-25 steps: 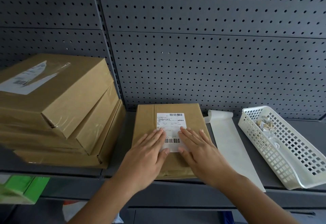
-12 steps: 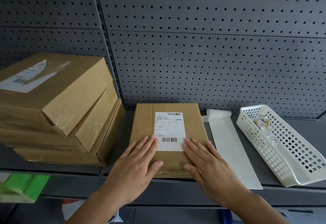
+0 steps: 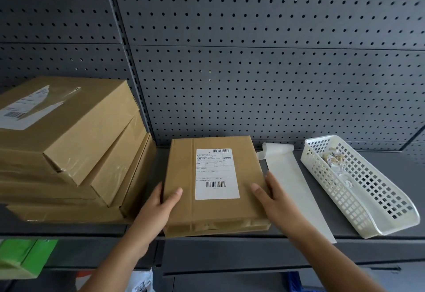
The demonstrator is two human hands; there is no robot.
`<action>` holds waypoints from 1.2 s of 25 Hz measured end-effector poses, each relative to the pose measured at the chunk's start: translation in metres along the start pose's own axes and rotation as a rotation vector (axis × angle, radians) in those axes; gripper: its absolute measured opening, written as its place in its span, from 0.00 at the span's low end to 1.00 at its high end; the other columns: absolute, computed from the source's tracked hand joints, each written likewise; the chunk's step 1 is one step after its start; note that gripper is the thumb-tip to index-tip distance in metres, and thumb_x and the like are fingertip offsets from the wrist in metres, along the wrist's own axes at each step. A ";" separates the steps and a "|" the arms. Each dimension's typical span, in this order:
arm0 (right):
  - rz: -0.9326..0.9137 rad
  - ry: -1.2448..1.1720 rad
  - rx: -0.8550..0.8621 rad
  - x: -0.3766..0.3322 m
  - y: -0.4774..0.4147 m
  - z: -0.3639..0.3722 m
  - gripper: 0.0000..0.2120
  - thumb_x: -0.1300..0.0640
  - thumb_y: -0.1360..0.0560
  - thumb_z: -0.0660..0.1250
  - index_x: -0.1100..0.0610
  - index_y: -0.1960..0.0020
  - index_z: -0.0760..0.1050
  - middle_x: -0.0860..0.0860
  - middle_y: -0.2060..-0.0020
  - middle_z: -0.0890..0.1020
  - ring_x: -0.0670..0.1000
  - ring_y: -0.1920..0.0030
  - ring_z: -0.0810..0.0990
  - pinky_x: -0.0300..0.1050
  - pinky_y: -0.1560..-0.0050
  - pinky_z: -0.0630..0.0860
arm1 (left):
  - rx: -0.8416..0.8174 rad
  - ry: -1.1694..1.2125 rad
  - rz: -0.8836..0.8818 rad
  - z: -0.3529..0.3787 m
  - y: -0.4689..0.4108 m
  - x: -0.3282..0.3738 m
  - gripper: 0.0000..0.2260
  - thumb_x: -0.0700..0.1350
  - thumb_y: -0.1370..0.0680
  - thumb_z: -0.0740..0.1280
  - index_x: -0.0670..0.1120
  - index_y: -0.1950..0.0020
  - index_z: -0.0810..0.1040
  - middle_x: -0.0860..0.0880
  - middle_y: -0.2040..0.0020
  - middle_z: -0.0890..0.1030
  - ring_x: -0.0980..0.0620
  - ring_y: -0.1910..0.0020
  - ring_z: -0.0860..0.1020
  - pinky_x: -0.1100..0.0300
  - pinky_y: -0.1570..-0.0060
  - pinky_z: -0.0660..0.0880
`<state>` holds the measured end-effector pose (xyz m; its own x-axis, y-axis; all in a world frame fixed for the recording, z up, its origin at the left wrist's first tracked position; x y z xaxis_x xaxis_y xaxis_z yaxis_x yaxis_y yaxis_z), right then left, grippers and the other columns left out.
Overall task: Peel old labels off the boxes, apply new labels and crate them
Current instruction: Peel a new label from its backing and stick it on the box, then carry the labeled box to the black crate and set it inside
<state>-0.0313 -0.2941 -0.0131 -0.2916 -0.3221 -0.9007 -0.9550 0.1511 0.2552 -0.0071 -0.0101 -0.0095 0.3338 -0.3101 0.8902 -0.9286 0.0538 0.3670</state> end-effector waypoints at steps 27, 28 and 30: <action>0.045 -0.348 1.074 0.090 0.293 -0.256 0.22 0.48 0.21 0.65 0.40 0.28 0.66 0.42 0.43 0.80 0.42 0.50 0.82 0.43 0.51 0.81 | -0.759 0.010 0.513 0.346 0.122 0.160 0.13 0.54 0.19 0.66 0.58 0.34 0.78 0.61 0.44 0.84 0.61 0.45 0.82 0.56 0.42 0.77; 0.052 -0.354 1.120 0.107 0.310 -0.269 0.22 0.49 0.21 0.65 0.41 0.28 0.66 0.42 0.44 0.80 0.40 0.52 0.82 0.38 0.54 0.80 | -0.794 -0.014 0.522 0.373 0.135 0.158 0.13 0.54 0.19 0.66 0.58 0.35 0.78 0.61 0.45 0.84 0.61 0.46 0.82 0.57 0.43 0.78; 0.078 -0.348 1.192 0.139 0.341 -0.292 0.22 0.50 0.21 0.65 0.43 0.28 0.66 0.42 0.44 0.80 0.38 0.53 0.82 0.35 0.57 0.79 | -0.869 -0.044 0.520 0.424 0.157 0.152 0.12 0.53 0.19 0.66 0.57 0.36 0.78 0.60 0.47 0.85 0.62 0.48 0.83 0.63 0.48 0.79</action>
<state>-0.4127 -0.5604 0.0516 -0.1424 -0.0369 -0.9891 -0.2387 0.9711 -0.0019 -0.1708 -0.4516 0.0687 -0.1009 -0.0856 0.9912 -0.5116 0.8589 0.0221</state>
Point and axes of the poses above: each hand's wrist, its own y-axis away from the middle knuckle, its own z-axis out of the palm, x = y × z, the point moved 2 cm from there along -y, towards the middle knuckle
